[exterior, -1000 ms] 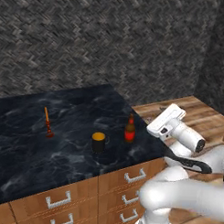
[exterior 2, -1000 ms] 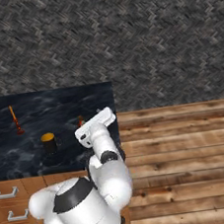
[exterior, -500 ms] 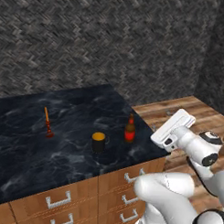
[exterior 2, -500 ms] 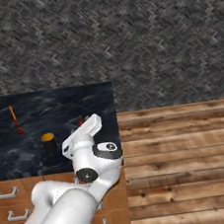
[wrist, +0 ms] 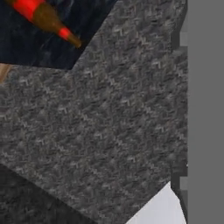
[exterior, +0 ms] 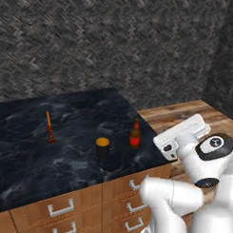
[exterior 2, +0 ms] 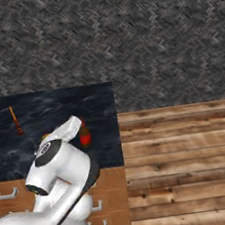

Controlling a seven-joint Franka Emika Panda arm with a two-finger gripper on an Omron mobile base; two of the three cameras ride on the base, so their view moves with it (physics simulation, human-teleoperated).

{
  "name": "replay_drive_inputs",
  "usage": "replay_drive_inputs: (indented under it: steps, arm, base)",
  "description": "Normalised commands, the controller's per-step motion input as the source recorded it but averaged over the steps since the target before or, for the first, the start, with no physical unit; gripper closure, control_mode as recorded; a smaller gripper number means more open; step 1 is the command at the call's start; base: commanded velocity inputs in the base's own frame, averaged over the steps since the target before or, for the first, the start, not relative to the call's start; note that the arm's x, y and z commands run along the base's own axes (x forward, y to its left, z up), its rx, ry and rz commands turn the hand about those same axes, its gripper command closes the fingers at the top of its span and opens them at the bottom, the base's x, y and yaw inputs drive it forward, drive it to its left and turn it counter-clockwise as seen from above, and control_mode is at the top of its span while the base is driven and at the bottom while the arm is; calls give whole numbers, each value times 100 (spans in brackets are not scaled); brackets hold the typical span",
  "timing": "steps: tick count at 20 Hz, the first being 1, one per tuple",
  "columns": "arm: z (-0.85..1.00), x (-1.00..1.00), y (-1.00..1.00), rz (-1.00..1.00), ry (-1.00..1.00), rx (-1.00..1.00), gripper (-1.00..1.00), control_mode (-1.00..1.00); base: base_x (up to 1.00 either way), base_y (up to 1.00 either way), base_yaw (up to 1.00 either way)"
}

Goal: Open the cabinet directly in front. Then move the beer and the mug to the dining counter with the candle on it.

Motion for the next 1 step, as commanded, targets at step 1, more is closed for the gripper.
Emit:
replay_drive_inputs:
  steps: [1]
  arm:
    - [100, -79, -14, 0, 8, 0, -100, -100]
  base:
    - [0, 0, 0]
